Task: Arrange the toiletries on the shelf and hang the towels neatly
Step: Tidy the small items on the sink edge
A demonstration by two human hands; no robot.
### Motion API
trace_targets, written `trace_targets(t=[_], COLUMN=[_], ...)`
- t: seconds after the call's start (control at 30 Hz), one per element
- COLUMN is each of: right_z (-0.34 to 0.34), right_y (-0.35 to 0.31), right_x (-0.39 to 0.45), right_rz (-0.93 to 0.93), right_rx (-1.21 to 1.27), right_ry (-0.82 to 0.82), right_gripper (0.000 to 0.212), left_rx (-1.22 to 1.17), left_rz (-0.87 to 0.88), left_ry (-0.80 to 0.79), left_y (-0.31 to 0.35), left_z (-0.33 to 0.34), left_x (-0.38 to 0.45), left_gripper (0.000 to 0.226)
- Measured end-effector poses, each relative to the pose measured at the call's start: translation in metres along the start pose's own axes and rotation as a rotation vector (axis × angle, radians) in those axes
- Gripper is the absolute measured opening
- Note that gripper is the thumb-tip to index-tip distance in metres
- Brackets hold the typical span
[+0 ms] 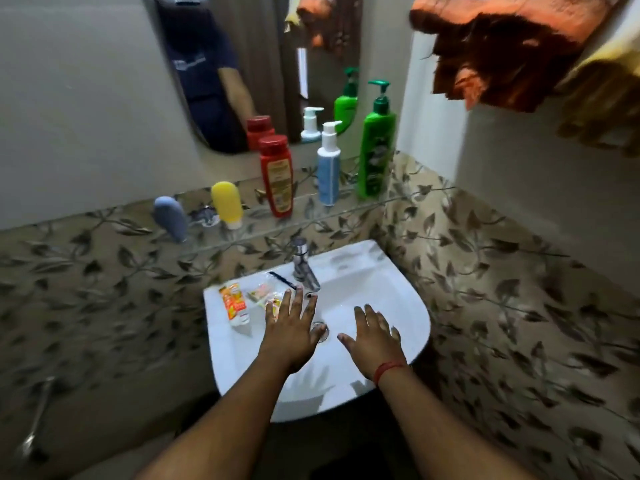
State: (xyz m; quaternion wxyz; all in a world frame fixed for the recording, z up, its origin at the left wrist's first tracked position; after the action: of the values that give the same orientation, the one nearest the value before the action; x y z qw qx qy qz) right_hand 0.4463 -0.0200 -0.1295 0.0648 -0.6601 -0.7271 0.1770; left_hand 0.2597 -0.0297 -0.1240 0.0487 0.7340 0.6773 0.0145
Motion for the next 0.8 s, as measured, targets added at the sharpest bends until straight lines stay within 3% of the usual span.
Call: trace_targets(t=[0.2,0.33,0.57,0.67,0.8], right_z=[0.041,0.061,0.078,0.087,0.114], right_y=[-0.070,-0.115,-0.164,-0.168,-0.159], right_x=[0.034,0.060,0.094,0.112,0.151], right_rz=[-0.106,-0.129,0.036,0.237,0.717], right_rx=[-0.078,-0.068,0.330,0.617,0.941], right_ry=[-0.087,-0.103,-0.153,-0.118,-0.124], right_gripper=[0.071,0.071,0.060,0.053,0.068], left_rx=[-0.041,-0.035,-0.034,-0.041,-0.050], left_rz=[-0.143,-0.215,-0.259,-0.289,-0.326], left_ry=[-0.019,-0.051,-0.090,-0.094,-0.037], left_y=[-0.081,-0.132,-0.182,-0.183,-0.179], left_z=[0.011,0.021,0.048,0.062,0.079], left_x=[0.004,0.014,0.039,0.050,0.067], left_gripper=[0.091,0.071,0.073,0.082,0.090])
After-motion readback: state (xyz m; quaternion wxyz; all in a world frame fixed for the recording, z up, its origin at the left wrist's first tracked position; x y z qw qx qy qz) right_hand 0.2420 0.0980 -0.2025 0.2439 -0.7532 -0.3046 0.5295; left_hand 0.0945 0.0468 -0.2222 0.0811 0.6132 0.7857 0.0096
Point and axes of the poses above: each hand's wrist, its own x-axis towards the middle knuckle, its own z-axis out of the palm, y = z × x, the point moved 1 cm from there along x, towards the middle knuckle, and after that the axes turned 3 degrees about y, right-handed, at the moved point
